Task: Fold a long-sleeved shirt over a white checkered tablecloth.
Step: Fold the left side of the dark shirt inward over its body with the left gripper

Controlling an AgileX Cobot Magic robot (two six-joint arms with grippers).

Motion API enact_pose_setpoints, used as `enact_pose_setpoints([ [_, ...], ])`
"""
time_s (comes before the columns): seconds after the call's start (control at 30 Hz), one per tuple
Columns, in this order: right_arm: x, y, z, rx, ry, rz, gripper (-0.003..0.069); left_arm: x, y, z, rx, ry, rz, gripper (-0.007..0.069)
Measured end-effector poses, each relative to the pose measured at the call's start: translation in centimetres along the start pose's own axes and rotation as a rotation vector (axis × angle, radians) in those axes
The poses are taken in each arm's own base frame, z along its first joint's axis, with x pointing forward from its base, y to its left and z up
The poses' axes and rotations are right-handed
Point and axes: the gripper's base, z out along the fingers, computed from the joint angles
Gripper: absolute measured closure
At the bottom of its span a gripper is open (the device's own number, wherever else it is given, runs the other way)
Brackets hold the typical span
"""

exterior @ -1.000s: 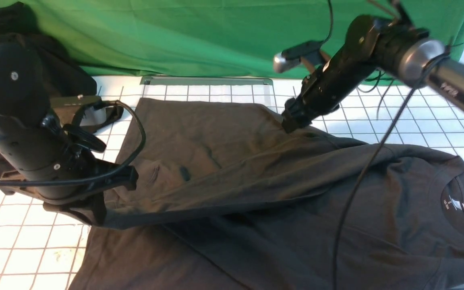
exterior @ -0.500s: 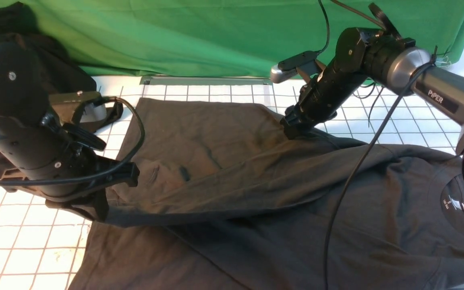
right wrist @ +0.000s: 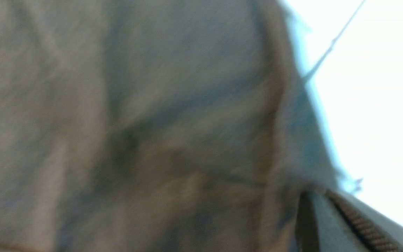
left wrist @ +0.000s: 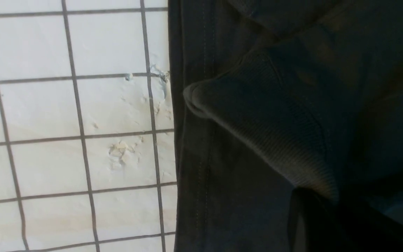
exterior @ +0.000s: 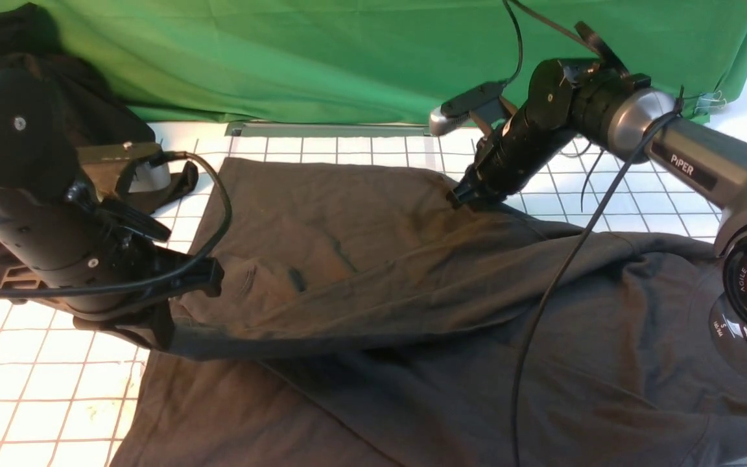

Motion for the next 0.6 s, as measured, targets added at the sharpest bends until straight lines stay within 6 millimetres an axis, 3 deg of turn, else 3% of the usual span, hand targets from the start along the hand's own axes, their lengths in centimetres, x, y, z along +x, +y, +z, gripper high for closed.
enact_pose_setpoints([
  [0.2, -1.02, -0.66, -0.66, 0.063, -0.059, -0.035, 0.065, 0.0, 0.01, 0.0, -0.001, 0.0, 0.0, 0.0598],
  [0.4, -0.8, -0.47, -0.64, 0.041, -0.037, 0.053, 0.0629, -0.04, 0.0, 0.0, -0.001, -0.004, -0.003, 0.0598],
  [0.53, -0.58, -0.17, -0.52, 0.012, -0.015, 0.071, 0.0407, -0.08, 0.0, 0.0, 0.0, -0.009, -0.007, 0.0598],
  [0.57, -0.58, -0.17, -0.52, 0.012, -0.014, 0.07, 0.0396, -0.08, 0.0, 0.0, 0.0, -0.009, -0.007, 0.0598],
  [0.6, -0.59, -0.13, -0.52, 0.009, -0.015, 0.074, 0.033, -0.08, 0.0, 0.0, 0.0, -0.009, -0.007, 0.0598],
])
